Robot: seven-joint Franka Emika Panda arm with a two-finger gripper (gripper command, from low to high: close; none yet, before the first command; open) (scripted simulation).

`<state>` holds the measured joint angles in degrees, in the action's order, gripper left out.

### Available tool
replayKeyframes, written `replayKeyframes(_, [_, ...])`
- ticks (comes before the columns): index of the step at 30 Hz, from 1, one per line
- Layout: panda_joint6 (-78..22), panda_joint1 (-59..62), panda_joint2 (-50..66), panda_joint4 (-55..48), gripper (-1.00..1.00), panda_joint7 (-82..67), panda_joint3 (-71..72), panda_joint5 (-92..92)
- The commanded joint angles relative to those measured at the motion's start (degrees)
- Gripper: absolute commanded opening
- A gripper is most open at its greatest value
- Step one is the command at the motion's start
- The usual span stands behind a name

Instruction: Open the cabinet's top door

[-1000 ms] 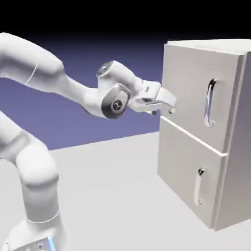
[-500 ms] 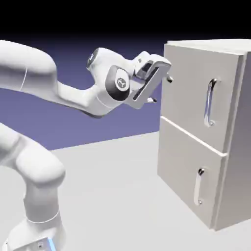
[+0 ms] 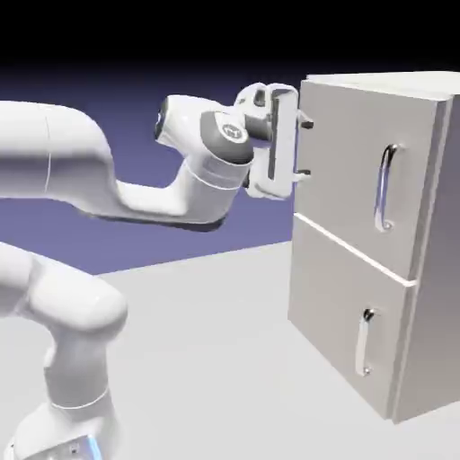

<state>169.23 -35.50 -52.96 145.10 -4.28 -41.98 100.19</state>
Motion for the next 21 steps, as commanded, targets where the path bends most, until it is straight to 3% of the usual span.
replayKeyframes(1, [-0.12,-0.87,-0.51,-0.40,0.00,-1.16,-1.05,2.50])
replayKeyframes(21, [-2.50,-18.18,-10.60,-8.31,0.00,-24.41,-21.93,52.33])
